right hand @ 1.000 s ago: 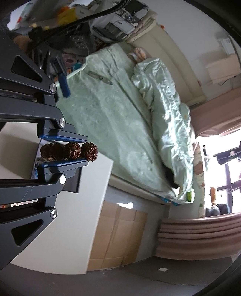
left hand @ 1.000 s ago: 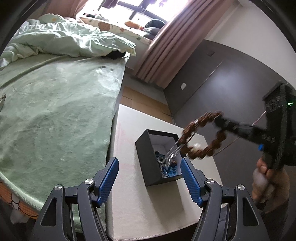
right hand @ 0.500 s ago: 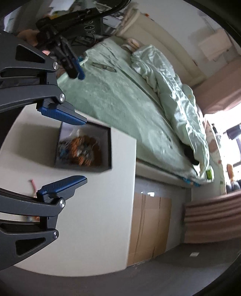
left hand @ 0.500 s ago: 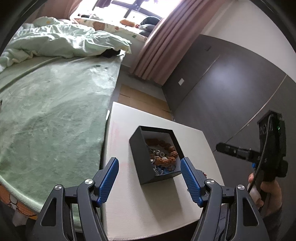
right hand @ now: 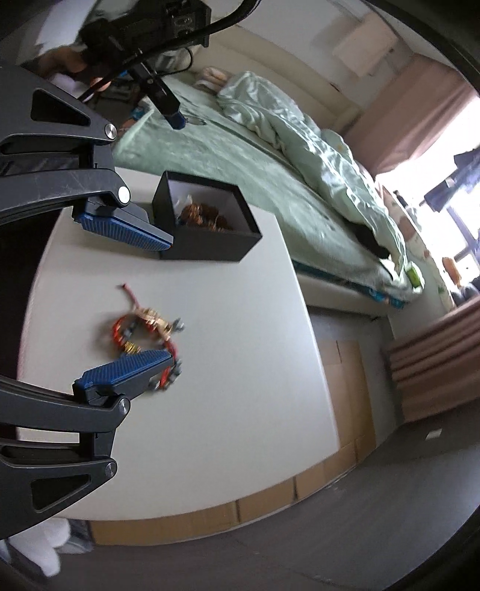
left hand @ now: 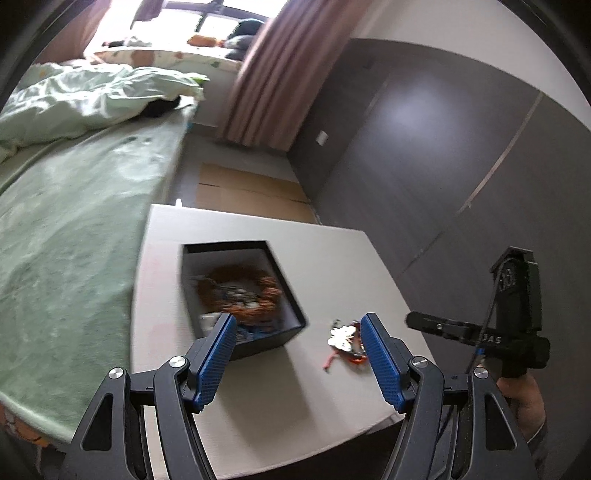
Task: Organize jewelry
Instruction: 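Move the left gripper to the butterfly charm on the red-string bracelet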
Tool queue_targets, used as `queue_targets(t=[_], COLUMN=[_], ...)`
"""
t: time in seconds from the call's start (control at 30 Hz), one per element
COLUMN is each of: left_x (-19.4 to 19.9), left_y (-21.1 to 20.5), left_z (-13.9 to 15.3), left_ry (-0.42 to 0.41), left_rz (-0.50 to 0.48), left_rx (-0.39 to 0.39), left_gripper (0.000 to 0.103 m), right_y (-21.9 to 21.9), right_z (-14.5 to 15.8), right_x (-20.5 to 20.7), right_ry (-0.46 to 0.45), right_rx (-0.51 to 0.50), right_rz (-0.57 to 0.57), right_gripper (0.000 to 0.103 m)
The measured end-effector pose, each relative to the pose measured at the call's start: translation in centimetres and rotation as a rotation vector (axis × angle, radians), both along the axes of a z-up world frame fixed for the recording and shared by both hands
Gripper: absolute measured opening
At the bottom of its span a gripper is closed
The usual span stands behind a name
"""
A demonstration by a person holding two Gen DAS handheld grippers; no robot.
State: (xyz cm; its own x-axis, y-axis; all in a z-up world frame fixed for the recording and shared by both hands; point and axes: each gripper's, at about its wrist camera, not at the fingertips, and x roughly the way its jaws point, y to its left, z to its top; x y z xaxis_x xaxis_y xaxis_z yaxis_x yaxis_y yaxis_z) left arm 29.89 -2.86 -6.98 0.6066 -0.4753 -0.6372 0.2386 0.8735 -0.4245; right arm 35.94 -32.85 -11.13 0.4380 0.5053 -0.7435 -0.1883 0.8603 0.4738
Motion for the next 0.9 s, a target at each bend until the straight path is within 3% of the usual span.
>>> queue_targets(t=[0.33, 0.6, 0.9], left_x=[1.1, 3.3, 4.9], left_y=[-6.3, -10.0, -13.1], left_z=[-1.1, -3.2, -6.4], left_ry=[0.025, 0.079, 0.138], left_rz=[-0.11, -0.166, -0.214], left_rx=[0.056, 0.107, 0.17], left_gripper=[0.07, 0.051, 0.049], right_y=[-4.0, -5.3, -6.2], right_z=[-3.7, -5.4, -6.4], right_x=[-1.5, -1.2, -0.8], right_ry=[0.047, 0.097, 0.116], right_rx=[0.058, 0.109, 0.124], right_rz=[-0.127, -0.178, -0.217], right_gripper=[0.057, 0.057, 0.057])
